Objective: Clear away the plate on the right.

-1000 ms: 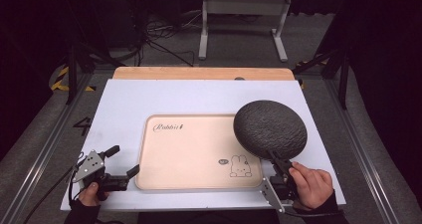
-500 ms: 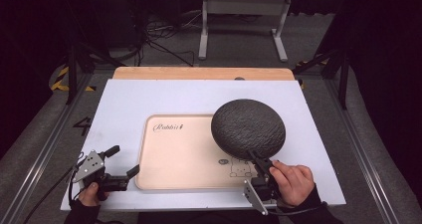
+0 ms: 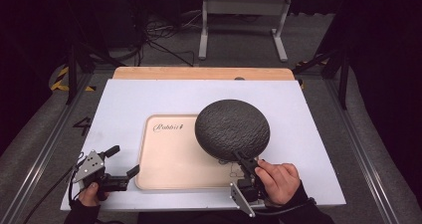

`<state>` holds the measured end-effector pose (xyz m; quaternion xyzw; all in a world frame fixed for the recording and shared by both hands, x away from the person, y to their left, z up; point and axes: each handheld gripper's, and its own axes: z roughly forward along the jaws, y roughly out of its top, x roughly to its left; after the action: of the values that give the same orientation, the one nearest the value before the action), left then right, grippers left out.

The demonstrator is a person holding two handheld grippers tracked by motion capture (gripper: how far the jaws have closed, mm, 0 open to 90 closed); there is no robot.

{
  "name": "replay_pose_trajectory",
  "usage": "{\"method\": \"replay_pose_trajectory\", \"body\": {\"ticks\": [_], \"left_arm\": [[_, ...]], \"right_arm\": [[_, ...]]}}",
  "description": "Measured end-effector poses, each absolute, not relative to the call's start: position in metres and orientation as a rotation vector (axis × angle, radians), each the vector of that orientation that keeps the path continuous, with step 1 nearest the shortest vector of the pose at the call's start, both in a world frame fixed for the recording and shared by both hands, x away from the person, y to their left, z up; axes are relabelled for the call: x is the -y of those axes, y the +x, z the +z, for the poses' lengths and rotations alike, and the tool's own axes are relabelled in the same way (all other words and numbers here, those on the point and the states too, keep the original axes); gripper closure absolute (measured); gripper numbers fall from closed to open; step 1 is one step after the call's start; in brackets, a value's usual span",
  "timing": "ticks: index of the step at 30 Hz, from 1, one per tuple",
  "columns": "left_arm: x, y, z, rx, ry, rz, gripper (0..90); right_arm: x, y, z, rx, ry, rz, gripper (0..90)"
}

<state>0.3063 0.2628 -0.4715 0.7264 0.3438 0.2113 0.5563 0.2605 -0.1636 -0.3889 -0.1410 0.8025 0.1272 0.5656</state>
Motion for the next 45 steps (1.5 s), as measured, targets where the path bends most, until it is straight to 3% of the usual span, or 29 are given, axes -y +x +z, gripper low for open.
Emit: {"method": "replay_pose_trajectory", "body": {"ticks": [29, 45], "left_arm": [[-0.263, 0.306, -0.472, -0.814, 1.713, 0.497, 0.4], [-0.263, 0.306, -0.472, -0.812, 1.709, 0.499, 0.4]], "right_arm": [[0.128, 0.272, -0.405, -1.883, -0.424, 0.362, 84.9], [0.113, 0.282, -0.432, -1.945, -0.45, 0.364, 84.7]]}}
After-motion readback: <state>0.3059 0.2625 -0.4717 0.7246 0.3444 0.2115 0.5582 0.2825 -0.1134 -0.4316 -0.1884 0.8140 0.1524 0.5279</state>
